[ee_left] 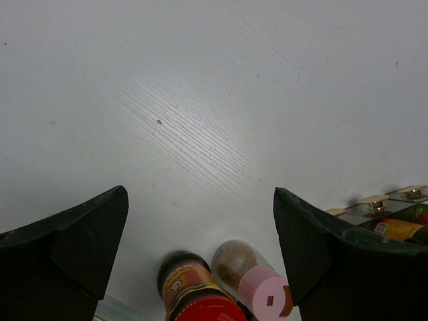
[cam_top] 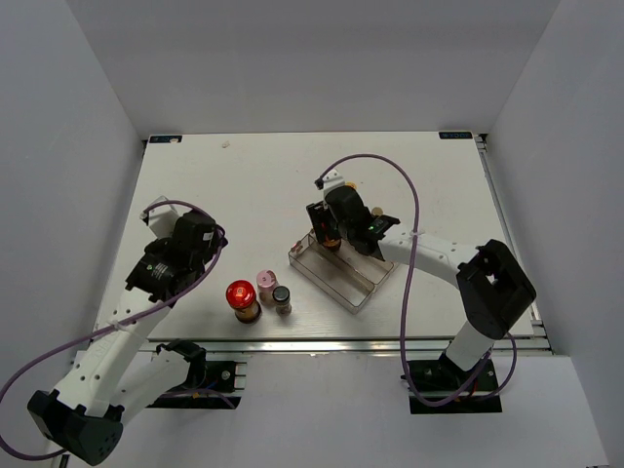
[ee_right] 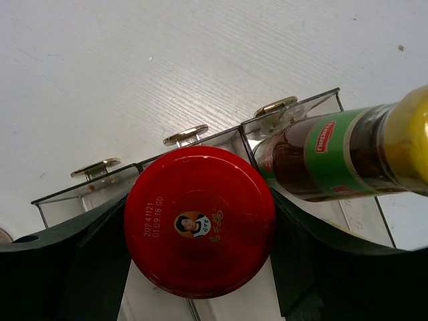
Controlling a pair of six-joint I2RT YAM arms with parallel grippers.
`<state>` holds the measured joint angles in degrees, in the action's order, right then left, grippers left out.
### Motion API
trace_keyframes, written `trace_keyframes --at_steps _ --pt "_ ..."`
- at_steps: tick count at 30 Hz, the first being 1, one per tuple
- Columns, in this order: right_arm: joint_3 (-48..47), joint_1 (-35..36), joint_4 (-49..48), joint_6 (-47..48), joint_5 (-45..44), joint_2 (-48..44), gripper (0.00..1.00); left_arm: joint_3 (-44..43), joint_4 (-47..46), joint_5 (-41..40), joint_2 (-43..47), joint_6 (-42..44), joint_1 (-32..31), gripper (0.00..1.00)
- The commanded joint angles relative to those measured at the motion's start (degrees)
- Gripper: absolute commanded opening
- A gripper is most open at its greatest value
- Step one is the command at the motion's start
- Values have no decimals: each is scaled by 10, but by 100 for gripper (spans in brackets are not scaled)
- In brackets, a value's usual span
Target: Organize the condiment bottles
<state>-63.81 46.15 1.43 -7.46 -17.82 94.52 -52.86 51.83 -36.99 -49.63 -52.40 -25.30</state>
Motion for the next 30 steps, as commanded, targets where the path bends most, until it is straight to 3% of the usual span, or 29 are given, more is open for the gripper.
trace_keyframes --at_steps 1,12,19,24,30 --pt "-10 -1 -81 -18 -9 -28 66 4 -10 5 1 7 1 98" --pt "-9 -1 -70 -22 -7 -54 86 6 -16 15 3 14 1 98" --pt "-8 -1 -62 -24 19 -80 88 6 -20 21 3 20 1 98" --pt "-3 0 -57 -19 84 -116 89 6 -22 25 4 22 1 98" --pt "6 39 -68 102 188 -135 89 4 -24 33 -5 27 1 98"
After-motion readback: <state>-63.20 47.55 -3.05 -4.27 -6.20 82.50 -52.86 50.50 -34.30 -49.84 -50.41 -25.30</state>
